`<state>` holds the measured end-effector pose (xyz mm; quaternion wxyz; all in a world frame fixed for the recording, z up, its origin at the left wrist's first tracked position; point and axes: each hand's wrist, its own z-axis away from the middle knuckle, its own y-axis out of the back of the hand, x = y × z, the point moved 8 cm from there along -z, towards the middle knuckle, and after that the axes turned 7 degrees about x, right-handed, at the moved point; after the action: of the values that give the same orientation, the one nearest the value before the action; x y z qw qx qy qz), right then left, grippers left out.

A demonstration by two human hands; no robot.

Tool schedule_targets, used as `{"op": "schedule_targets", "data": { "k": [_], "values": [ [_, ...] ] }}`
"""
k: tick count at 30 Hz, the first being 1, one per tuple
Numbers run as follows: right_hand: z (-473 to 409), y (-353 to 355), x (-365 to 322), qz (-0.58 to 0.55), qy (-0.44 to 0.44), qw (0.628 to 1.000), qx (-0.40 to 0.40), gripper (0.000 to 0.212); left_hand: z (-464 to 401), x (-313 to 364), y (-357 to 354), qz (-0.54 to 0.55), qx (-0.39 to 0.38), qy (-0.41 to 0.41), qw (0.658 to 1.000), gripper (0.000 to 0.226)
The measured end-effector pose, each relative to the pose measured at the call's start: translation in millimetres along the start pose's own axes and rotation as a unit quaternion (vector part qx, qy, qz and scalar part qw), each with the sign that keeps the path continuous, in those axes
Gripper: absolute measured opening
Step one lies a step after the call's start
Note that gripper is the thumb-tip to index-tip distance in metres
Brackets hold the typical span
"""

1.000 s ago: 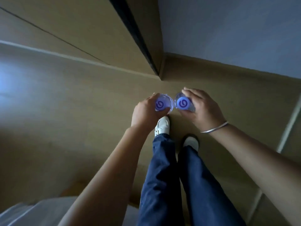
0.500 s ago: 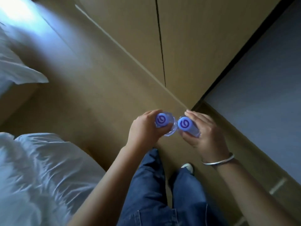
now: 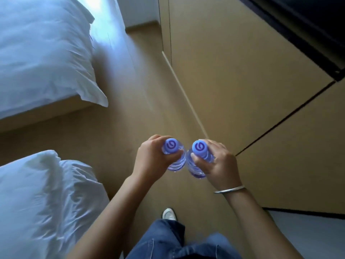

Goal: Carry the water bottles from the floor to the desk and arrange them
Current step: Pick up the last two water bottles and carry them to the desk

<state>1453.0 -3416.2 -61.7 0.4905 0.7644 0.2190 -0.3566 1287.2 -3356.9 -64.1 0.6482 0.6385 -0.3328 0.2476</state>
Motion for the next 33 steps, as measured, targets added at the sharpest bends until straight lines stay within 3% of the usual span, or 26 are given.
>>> {"op": "schedule_targets", "data": {
  "k": [9,16,22,33],
  "values": [
    [-143.8,-105.4,-64.3,-0.057,0.035,0.996,-0.063,0.038,-129.8,-39.0,91.6,0.001,0.113,0.048,0.992,0.021],
    [-275.5,-160.2,-78.7,-0.071,0.083,0.99,-0.088,0.043,-257.4,-44.4,107.1,-0.021,0.159,0.084,0.983,0.02],
    [-398.6,-202.0,-87.2,-0.074,0.127,0.981,-0.127,0.032,-362.1,-43.3,115.7,0.005,0.216,0.115,0.97,0.02],
    [-553.8,-291.9,-111.8,-0.077,0.158,0.975,-0.136,0.024,-520.9,-68.6,151.0,0.027,0.234,0.124,0.964,0.021]
  ]
}}
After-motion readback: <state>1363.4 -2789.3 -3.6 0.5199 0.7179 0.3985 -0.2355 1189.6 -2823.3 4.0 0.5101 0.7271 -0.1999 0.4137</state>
